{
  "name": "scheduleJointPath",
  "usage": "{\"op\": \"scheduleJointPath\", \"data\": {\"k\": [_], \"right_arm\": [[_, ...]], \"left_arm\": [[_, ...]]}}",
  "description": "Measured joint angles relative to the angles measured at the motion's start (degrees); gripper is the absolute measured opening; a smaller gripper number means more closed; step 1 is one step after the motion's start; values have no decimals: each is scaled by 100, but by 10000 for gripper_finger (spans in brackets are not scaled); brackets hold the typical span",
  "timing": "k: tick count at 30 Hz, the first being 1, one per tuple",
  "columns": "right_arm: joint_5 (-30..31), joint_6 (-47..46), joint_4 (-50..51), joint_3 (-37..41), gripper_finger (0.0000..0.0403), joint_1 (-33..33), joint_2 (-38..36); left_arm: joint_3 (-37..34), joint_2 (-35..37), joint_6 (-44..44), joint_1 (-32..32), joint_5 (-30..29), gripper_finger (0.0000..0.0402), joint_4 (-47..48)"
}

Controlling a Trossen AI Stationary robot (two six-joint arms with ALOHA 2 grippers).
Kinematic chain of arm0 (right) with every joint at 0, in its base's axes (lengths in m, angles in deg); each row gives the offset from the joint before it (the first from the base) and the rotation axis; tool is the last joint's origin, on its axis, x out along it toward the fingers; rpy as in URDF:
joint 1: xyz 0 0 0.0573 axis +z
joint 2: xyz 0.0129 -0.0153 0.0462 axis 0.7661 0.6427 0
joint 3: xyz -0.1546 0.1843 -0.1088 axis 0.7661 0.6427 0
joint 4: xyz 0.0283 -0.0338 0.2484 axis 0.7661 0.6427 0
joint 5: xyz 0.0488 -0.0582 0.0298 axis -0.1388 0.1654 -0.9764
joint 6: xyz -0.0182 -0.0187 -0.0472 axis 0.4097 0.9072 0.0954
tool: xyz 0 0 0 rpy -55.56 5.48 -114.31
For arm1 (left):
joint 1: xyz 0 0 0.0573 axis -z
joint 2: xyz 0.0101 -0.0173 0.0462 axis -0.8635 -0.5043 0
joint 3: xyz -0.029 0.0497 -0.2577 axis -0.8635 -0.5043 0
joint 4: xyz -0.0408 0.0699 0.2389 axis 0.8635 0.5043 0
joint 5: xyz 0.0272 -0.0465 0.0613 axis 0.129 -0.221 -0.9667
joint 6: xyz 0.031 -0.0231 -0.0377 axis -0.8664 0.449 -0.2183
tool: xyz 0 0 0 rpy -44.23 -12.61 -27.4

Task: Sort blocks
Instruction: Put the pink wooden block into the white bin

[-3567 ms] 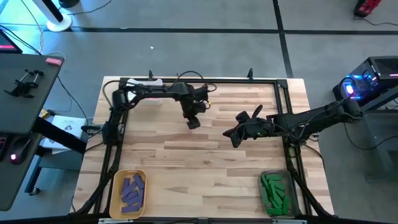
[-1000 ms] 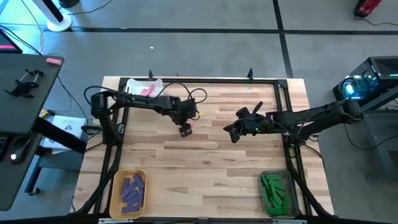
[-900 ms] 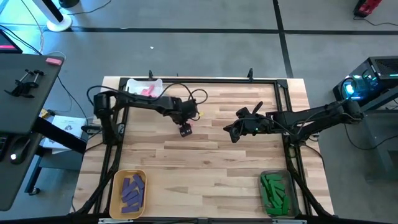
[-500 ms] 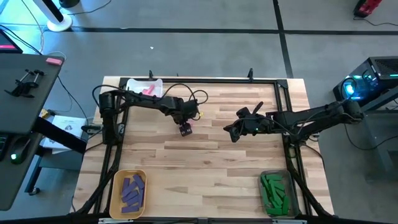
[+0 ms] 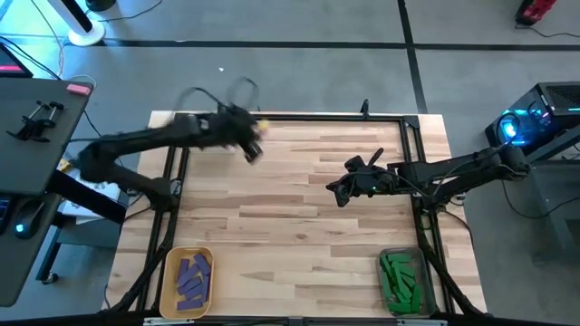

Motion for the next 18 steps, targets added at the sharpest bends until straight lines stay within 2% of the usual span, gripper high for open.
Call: {"op": "scheduleJointPath", "data": {"k": [2, 3, 6, 9, 11, 14, 18], "right_arm": [[2, 0, -16, 0, 0, -1, 0], [2, 0, -15, 0, 0, -1, 0], [0, 0, -14, 0, 0, -1, 0], [0, -2, -16, -2, 0, -1, 0], [0, -1, -16, -2, 0, 2, 0], [0, 0, -16, -2, 0, 3, 0], [-18, 42, -16, -2, 0, 3, 0]], "left_arm": [[-14, 445, 185, -238, -705, 37, 336], [-61, 628, 301, -367, -871, 37, 507], [-436, 1006, 561, -830, -836, 37, 1081], [-1199, 1313, 828, -1228, -834, 37, 1275], [-1701, 1664, 933, -1433, -694, 37, 737], [-2335, 2114, 865, -1739, -269, 42, -545], [-2705, 2241, 847, -2030, -105, 60, -1114]]}}
